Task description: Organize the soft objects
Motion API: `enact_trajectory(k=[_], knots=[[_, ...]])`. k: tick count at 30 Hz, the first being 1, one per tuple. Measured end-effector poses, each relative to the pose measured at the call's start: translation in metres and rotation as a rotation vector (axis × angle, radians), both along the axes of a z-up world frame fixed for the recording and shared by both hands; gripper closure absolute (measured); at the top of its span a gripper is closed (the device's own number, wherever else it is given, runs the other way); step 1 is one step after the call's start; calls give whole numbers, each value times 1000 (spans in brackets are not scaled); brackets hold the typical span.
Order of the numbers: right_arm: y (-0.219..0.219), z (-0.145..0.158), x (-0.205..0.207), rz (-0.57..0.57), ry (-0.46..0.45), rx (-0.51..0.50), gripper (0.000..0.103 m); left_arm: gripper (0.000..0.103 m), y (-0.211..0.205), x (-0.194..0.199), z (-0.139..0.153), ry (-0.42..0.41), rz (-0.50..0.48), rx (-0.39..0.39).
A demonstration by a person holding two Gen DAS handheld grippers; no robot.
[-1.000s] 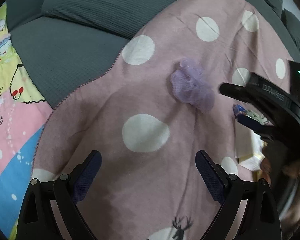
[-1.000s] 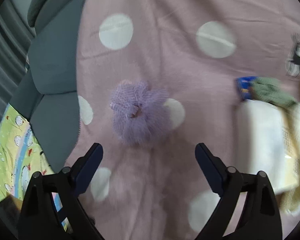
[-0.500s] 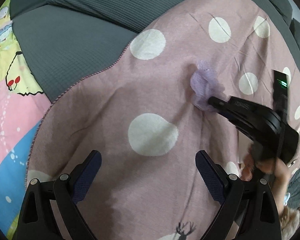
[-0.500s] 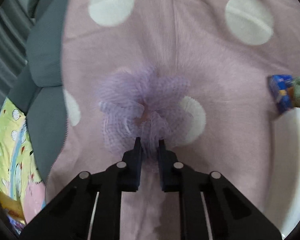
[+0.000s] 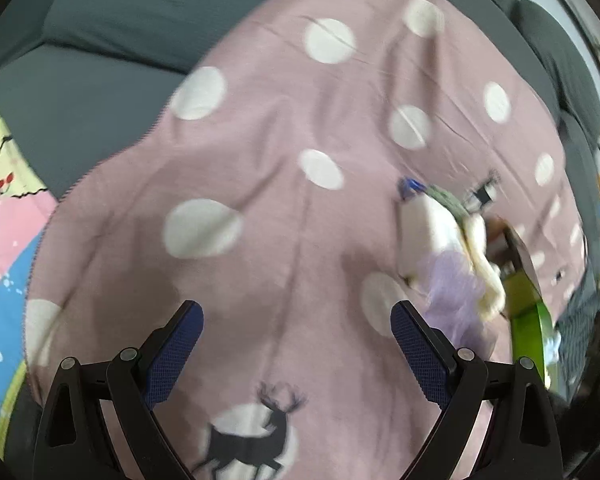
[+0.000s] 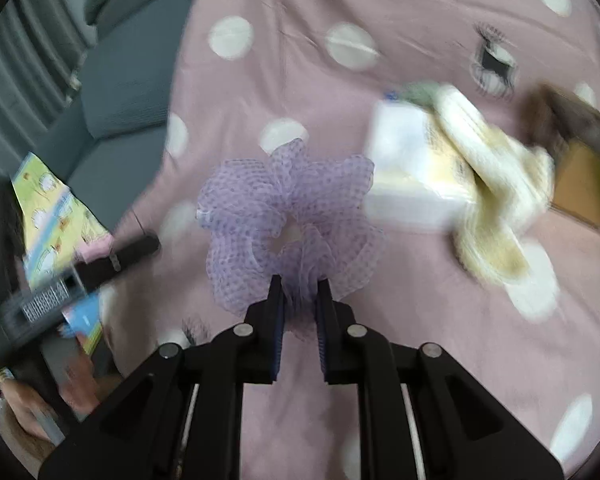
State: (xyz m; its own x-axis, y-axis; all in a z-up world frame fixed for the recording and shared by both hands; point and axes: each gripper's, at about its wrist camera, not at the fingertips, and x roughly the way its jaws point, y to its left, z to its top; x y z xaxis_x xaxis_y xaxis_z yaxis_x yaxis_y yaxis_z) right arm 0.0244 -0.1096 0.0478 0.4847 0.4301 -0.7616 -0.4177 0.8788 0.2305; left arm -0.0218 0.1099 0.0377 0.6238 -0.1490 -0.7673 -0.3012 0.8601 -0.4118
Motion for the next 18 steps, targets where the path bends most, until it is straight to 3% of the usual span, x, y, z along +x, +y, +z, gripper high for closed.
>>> enact_trajectory(k=[6,8,10,13,15,18], knots=[[-46,-33,-20,-108,82,-19,77,8,-42,-3,-4,2,-98,10],[-57,-36,-23,-135,109,2,62,8,-55,-3,-7,7,-133,14],[-67,-34,-25,-161,111,19,35,8,-65,-4,-11,10,-159,4],[-82,-23,-32,-184,73,61,25,9,-78,-5,-16,21,-202,-20],[-95,-16,-31,-208,59,116,18,16,-87,-6,-20,28,-229,-33],[-112,-13,-23,-256,53,204,17,23,-102,-5,-28,43,-276,-62]])
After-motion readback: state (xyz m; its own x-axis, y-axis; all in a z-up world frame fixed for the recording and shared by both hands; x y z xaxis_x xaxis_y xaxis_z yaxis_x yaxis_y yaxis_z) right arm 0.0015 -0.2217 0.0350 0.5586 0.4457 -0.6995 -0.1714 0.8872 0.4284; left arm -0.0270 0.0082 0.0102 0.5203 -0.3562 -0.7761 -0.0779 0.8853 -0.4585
